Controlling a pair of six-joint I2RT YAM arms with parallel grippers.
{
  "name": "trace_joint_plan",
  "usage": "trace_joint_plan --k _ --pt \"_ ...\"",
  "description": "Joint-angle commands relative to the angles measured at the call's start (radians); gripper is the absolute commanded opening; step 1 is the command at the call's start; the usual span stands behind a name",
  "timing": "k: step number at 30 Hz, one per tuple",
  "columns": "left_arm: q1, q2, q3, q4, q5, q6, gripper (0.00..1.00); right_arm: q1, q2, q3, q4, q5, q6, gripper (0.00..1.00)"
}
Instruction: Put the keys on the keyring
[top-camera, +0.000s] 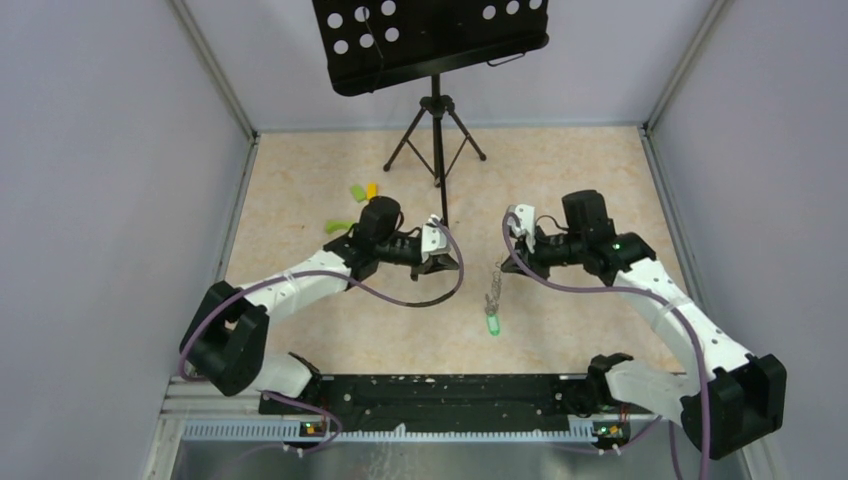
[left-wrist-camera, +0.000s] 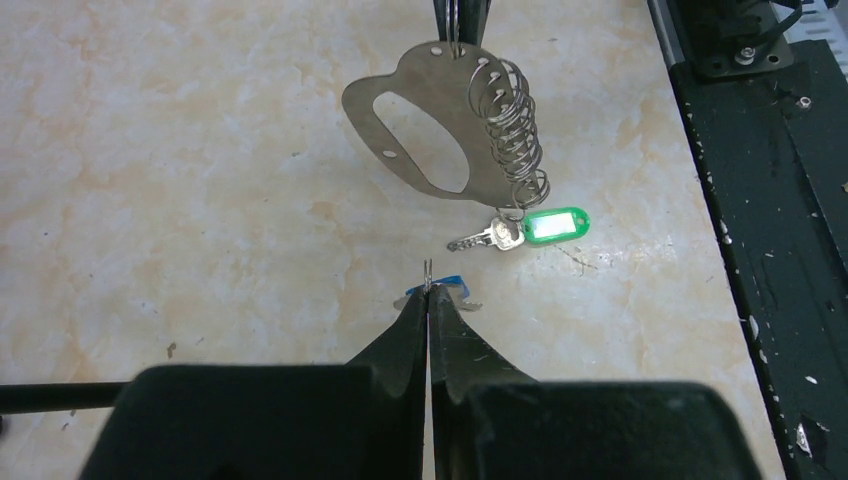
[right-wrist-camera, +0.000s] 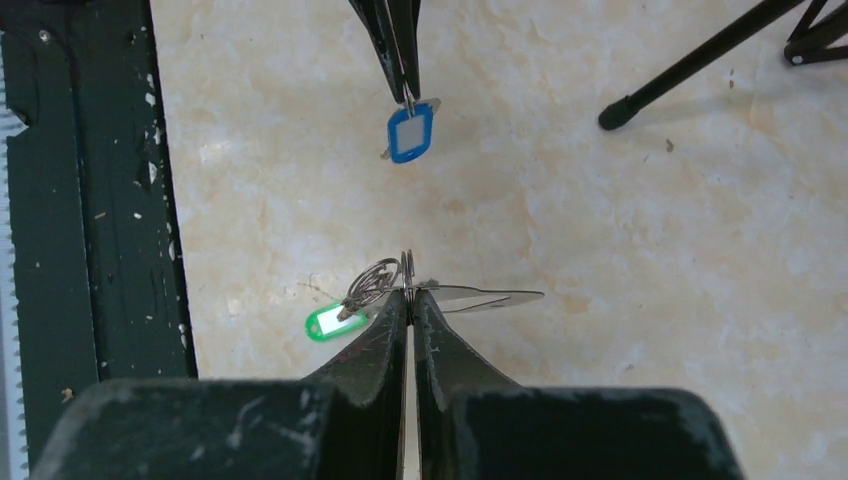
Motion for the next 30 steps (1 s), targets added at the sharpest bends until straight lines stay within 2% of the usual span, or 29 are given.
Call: trace_joint_plan --k 1,10,17,23,30 --pt "0.005 -0.034 0.073 -0.043 0.038 -0.031 0.00 0.043 0.061 0.088 0.077 -0.090 0.011 0.00" --pt "-0.001 -0.082 0.119 -0.139 -0.036 0.027 0.00 0.096 0.166 0.120 0.145 -0.165 0.058 0.00" --pt "-0.041 -0.122 0.117 -0.218 -0.063 0.206 0.00 0.141 0.196 0.116 0.124 -0.195 0.005 0.00" --pt "-0.081 -0.157 0.115 -0.278 -0.119 0.362 0.00 0.211 0.189 0.065 0.150 -0.103 -0.089 0.00" --pt "-0.134 -0.192 0.069 -0.296 -0.125 0.509 0.00 0.252 0.202 0.068 0.163 -0.093 -0.135 0.00"
